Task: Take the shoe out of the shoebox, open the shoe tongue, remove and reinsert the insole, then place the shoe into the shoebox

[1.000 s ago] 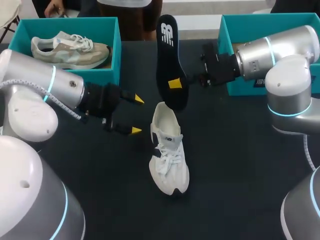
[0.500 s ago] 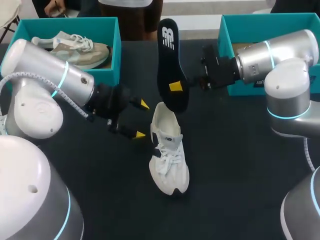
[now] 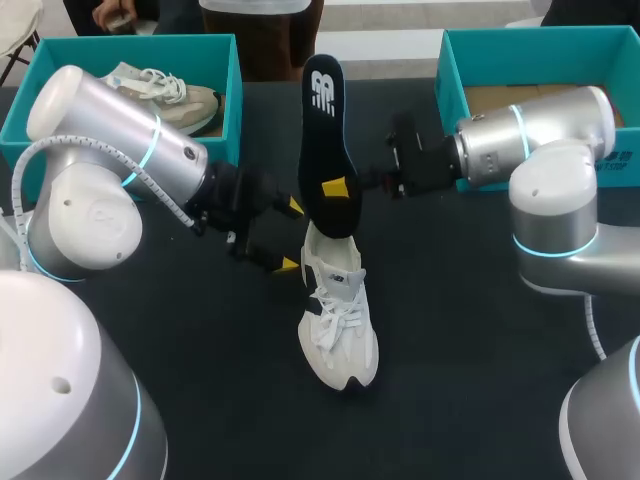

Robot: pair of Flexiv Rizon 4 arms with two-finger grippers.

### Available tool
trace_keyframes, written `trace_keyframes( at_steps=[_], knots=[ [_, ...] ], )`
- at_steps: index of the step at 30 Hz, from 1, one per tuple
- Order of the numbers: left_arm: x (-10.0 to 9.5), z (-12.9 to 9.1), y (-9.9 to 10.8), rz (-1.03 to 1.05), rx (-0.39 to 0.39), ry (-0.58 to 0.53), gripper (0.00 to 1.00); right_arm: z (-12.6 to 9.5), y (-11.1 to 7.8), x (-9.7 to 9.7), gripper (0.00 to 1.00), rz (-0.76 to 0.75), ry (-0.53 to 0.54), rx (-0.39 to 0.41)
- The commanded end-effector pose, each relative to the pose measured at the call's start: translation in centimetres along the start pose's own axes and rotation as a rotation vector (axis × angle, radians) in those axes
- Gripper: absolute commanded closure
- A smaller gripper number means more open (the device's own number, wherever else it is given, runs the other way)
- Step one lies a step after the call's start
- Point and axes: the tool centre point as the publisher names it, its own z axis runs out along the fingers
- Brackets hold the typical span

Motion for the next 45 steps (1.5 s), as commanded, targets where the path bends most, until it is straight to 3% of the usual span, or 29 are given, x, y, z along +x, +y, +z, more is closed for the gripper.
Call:
trace_keyframes(
  at_steps=[1,21,41,45],
  knots=[
    [0.5,-0.8,0.6,-0.005,-0.003,-0.016,0.0,1.0,-0.6,-0.4,1.0,0.004,0.011,-0.011],
    [-0.2,0.7,0.5,-0.013,0.031,-0.013,0.0,1.8,-3.8,-0.2,1.0,0.1,0.013,-0.043],
    [-0.2,0.8,0.3,-0.007,0.024,-0.006,0.0,1.8,-3.8,-0.2,1.0,0.1,0.013,-0.043],
    [-0.2,0.8,0.3,-0.007,0.024,-0.006,0.0,2.1,-4.7,-0.3,1.0,0.127,0.012,-0.05]
  ],
)
